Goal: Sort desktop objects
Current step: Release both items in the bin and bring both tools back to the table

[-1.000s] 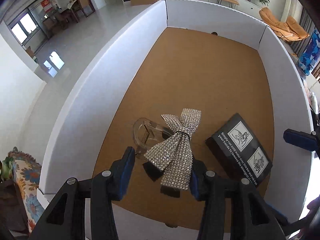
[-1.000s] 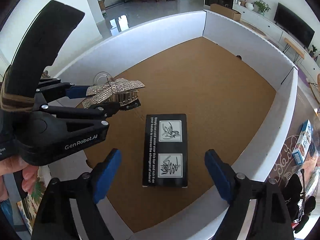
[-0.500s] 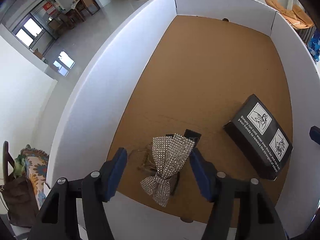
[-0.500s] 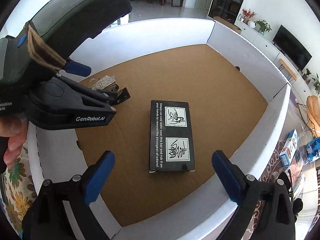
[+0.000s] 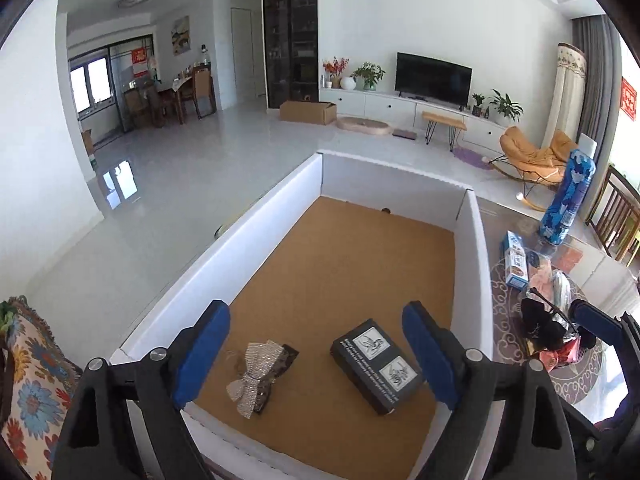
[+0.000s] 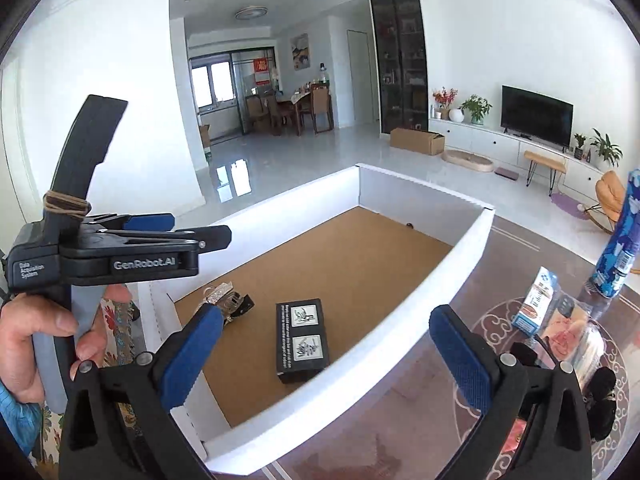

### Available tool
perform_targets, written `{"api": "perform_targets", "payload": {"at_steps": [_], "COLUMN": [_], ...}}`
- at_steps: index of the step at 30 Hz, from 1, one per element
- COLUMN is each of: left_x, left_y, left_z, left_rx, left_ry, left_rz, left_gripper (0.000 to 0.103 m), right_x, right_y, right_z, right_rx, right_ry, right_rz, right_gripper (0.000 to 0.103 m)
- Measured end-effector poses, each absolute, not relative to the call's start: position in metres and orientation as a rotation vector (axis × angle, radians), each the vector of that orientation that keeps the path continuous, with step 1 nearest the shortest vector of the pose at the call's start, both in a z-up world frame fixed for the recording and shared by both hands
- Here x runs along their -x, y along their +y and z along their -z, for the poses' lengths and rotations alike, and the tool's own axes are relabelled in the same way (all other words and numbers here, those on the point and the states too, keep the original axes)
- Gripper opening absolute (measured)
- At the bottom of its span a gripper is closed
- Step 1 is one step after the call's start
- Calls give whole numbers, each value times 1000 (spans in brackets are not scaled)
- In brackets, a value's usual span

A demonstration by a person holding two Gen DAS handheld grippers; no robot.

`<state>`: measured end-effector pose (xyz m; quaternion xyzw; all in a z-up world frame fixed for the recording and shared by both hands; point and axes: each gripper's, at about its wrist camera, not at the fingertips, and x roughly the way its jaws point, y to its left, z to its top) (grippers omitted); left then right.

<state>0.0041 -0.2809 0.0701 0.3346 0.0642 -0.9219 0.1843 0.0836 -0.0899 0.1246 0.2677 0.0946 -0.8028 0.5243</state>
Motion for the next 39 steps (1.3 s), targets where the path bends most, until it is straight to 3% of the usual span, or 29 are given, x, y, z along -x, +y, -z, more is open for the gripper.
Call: {"api": "perform_targets", "payload": {"at_steps": [3, 8, 15, 19, 23, 39], "left_x": [-19, -30, 9, 28, 36, 66], "left_y": [-224, -115, -15, -9, -20, -24], "left_z": [-89, -89, 14, 77, 104, 102], "left_rx": [-901, -988, -1377, -1526, -1532, -1449], "left_ry": [156, 171, -10, -29, 11, 5], "left_rz": [2748, 2973, 2950, 2824, 2736, 2779], "left_gripper": [102, 103, 103, 103, 103, 103], "right_x": [-70, -25, 10, 15, 22, 30], "right_y": [-25, 81, 177, 175, 164, 158], "right_z": [-111, -60, 7, 21, 27, 33], "right_rx": [-667, -883, -1240, -1264, -1255, -1240], "right_ry": [229, 249, 203, 245, 263, 304], "right_rz": [2037, 2241, 2315, 2291, 2277, 2300], "right_gripper": [103, 103, 103, 103, 103, 103]}}
